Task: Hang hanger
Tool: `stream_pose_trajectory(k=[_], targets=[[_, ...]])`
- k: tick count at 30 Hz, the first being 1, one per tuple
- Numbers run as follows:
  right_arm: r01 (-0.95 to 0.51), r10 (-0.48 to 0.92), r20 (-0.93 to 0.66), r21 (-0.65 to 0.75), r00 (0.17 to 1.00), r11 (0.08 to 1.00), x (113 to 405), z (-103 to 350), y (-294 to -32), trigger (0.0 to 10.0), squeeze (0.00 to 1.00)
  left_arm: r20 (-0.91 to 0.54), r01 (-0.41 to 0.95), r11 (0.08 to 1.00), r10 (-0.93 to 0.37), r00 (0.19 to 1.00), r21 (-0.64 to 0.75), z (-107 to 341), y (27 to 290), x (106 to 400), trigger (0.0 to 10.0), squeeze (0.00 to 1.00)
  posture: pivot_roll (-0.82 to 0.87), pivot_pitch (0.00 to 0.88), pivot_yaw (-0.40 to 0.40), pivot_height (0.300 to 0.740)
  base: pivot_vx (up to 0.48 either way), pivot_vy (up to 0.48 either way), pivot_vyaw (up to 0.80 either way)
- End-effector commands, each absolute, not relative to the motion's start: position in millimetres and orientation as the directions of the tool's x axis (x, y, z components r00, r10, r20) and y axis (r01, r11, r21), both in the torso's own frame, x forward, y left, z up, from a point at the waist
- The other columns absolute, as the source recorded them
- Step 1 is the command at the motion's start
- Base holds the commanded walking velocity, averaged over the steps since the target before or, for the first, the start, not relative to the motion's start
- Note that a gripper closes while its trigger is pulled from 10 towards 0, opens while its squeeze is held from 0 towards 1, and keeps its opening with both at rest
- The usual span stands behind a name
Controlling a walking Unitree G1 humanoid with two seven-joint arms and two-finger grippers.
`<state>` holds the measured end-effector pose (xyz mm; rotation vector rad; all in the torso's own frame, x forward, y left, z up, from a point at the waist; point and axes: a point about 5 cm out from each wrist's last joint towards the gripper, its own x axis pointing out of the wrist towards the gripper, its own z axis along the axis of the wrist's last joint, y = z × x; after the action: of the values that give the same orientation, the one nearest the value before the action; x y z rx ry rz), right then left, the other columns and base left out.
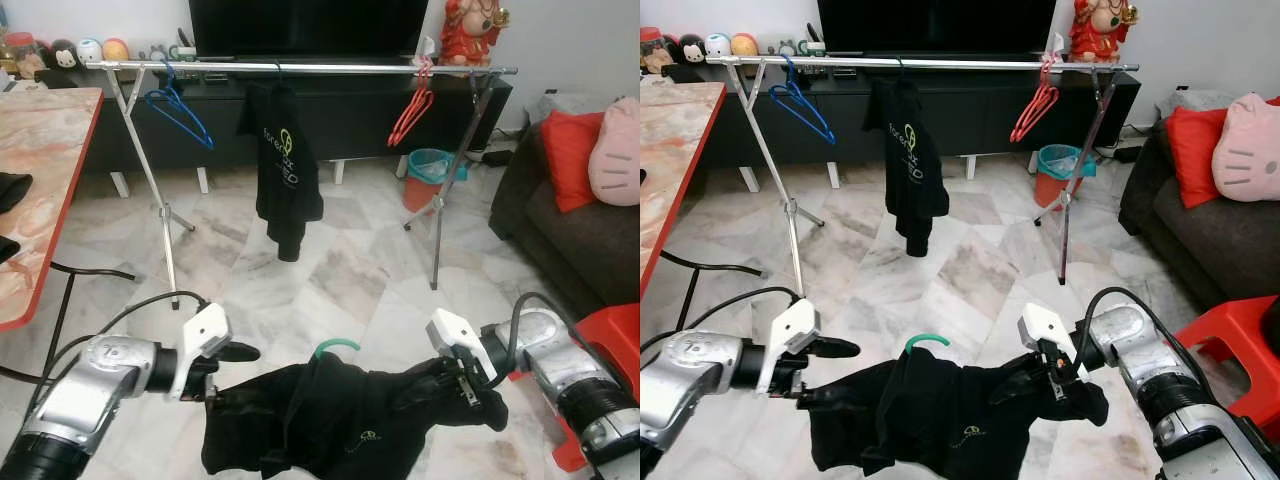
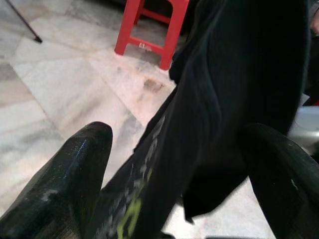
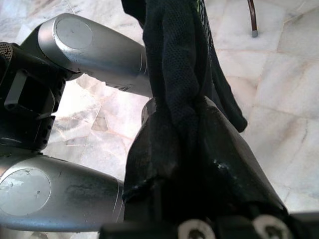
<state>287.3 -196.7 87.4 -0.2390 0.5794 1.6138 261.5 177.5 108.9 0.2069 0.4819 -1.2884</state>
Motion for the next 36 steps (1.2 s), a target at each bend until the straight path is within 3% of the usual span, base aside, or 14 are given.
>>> stream_pose_trajectory(k=[1,14,22,29,31,36], targets=[[-0.977,0.874,-0.464,0.205,-0.145,-0.053,289,95,-195,10.0,0.00,-0.461,0.960,0.260,-0.868,0.187,-0.100,110,173,265,10.0,0.00,0.06,0.000,-0.098,0.740,0.000,0.000,0.00],[-0.976,0.876,-0.455,0.208,-0.157,-0.067,290,96,-191,10.0,0.00,-0.460,0.977,0.157,-0.885,0.075,-0.144,104,154,260,10.0,0.00,0.06,0.000,-0.096,0.740,0.000,0.000,0.00],[-0.977,0.883,-0.440,0.195,-0.165,-0.086,292,99,-185,10.0,0.00,-0.479,0.978,0.156,-0.875,0.072,-0.138,96,147,261,10.0,0.00,0.05,0.000,-0.095,0.740,0.000,0.000,0.00],[-0.976,0.888,-0.424,0.189,-0.178,-0.106,293,101,-179,10.0,0.00,-0.478,0.976,0.195,-0.870,0.124,-0.102,92,141,267,9.8,0.00,0.05,0.000,-0.094,0.740,0.000,0.000,0.00],[-0.976,0.889,-0.422,0.188,-0.179,-0.107,293,101,-178,10.0,0.00,-0.472,0.971,0.217,-0.869,0.145,-0.100,91,142,269,0.0,0.00,0.05,0.000,-0.094,0.740,0.000,0.000,0.00],[-0.977,0.889,-0.422,0.190,-0.175,-0.102,293,102,-180,10.0,0.00,-0.472,0.971,0.216,-0.869,0.145,-0.099,91,144,269,0.0,0.00,0.05,0.000,-0.094,0.740,0.000,0.000,0.00]])
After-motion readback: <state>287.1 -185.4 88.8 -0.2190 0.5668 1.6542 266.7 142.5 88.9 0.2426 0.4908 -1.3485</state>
